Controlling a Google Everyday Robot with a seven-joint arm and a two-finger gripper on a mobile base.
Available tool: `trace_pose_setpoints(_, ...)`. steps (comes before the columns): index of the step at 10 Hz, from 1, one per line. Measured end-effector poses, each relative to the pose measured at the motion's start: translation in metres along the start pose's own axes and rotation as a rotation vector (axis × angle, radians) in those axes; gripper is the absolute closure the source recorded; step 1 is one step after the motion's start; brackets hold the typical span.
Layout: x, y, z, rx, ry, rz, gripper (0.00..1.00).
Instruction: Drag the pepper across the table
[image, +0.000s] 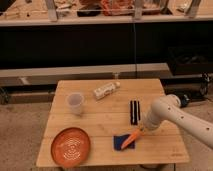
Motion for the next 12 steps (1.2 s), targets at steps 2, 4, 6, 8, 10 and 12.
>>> trace_pose_setpoints(2,0.002,0.003,-0.001,-0.001,-0.003,0.006,1.0)
trace_pose_setpoints(4,0.0,0.005,-0.001,-0.002,-0.01,0.011,1.0)
trace_pose_setpoints(6,-0.001,0.012,-0.002,-0.005,-0.019,0.019,1.0)
trace_pose_setpoints(8,0.001,0.011,-0.002,-0.005,-0.024,0.02,1.0)
trace_pose_setpoints(10,-0.004,0.016,-0.002,-0.024,-0.038,0.014,1.0)
trace_pose_setpoints(12,-0.005,0.017,-0.003,-0.025,-0.042,0.012,1.0)
